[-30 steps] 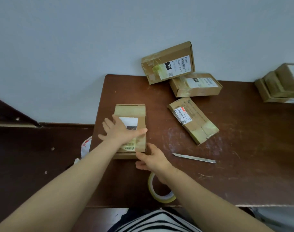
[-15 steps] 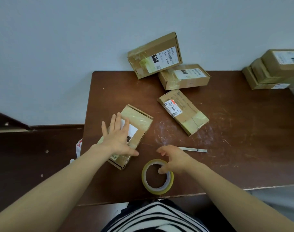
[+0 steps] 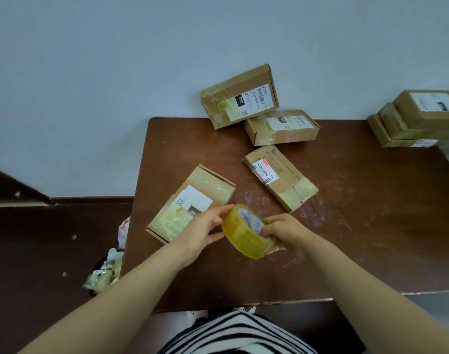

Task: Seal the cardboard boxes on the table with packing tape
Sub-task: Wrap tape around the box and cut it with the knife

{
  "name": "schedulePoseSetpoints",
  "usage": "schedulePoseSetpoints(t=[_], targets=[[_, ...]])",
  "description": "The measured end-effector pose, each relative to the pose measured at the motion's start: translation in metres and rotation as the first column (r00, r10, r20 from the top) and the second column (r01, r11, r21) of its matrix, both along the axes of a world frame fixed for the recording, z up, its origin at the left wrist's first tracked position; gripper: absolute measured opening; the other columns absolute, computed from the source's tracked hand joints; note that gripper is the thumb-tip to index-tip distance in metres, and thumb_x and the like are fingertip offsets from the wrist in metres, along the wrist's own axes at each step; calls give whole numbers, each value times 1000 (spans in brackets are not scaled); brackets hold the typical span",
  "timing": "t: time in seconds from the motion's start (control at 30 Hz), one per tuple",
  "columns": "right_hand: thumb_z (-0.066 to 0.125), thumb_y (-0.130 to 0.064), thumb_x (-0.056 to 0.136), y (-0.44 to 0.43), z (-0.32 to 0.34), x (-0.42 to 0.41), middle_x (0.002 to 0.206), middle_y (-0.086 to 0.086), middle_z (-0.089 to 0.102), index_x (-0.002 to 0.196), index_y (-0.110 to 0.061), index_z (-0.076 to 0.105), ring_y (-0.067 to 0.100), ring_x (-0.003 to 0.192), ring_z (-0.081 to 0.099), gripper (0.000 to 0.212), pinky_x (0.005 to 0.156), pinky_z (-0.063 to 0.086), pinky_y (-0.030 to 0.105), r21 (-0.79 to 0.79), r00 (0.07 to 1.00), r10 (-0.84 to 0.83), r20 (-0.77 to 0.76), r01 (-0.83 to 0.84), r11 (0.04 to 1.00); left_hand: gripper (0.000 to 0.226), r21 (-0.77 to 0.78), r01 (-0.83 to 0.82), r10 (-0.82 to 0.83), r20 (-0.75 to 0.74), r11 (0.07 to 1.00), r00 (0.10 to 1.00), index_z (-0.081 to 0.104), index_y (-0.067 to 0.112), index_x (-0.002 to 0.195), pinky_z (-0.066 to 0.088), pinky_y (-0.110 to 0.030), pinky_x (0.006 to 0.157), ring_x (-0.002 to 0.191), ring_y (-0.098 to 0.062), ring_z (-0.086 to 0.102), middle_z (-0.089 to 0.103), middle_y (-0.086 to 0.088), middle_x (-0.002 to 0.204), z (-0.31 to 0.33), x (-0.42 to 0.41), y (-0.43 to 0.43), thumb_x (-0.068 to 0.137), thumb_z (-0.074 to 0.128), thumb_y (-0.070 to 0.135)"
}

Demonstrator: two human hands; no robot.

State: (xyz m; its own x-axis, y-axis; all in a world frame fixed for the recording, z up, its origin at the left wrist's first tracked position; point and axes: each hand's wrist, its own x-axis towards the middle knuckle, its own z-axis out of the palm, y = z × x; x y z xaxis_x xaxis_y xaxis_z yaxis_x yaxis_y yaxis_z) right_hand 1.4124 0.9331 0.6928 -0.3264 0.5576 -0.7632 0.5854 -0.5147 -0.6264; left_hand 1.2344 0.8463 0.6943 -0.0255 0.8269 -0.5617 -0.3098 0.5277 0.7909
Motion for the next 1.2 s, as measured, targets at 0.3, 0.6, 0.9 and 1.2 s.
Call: schedulePoseSetpoints(t=[0.3, 0.6, 0.9, 1.2], targets=[[63, -56, 81, -18, 7, -8, 119, -7, 62, 111, -35, 61, 5, 107, 60, 37, 82, 47, 17, 126, 936, 26, -352, 20, 992, 30, -167, -344, 373, 196, 924, 907, 60, -3, 105, 55, -30, 71, 87, -20, 58, 60, -14, 98, 8, -3, 19, 93, 37, 12], [55, -34, 87, -10, 18, -11, 83, 15, 56, 89, 2, 60, 27, 79, 51, 37, 81, 42, 42, 316, 886, 43, -461, 118, 941, 37, -73, -120, 119, -20, 990, 993, 56, 20, 125, 46, -26, 79, 117, -11, 54, 64, 0, 121, 23, -6, 30, 93, 38, 19], [56, -38, 83, -6, 13, -12, 76, 8, 65, 93, -2, 66, 17, 67, 59, 38, 66, 50, 30, 283, 877, 3, -480, 151, 947, 40, 216, -84, 148, -299, 973, 943, 64, 24, 119, 42, -20, 101, 117, -4, 55, 62, 5, 125, 21, 6, 24, 82, 71, 11], [35, -12, 94, 2, 18, -15, 87, 11, 64, 94, -5, 63, 22, 81, 58, 29, 81, 44, 37, 53, 879, -112, -464, 153, 987, 40, 309, 45, 91, -410, 950, 907, 63, 28, 117, 43, -9, 92, 118, 7, 47, 52, 10, 134, 22, 14, 23, 85, 67, 5]])
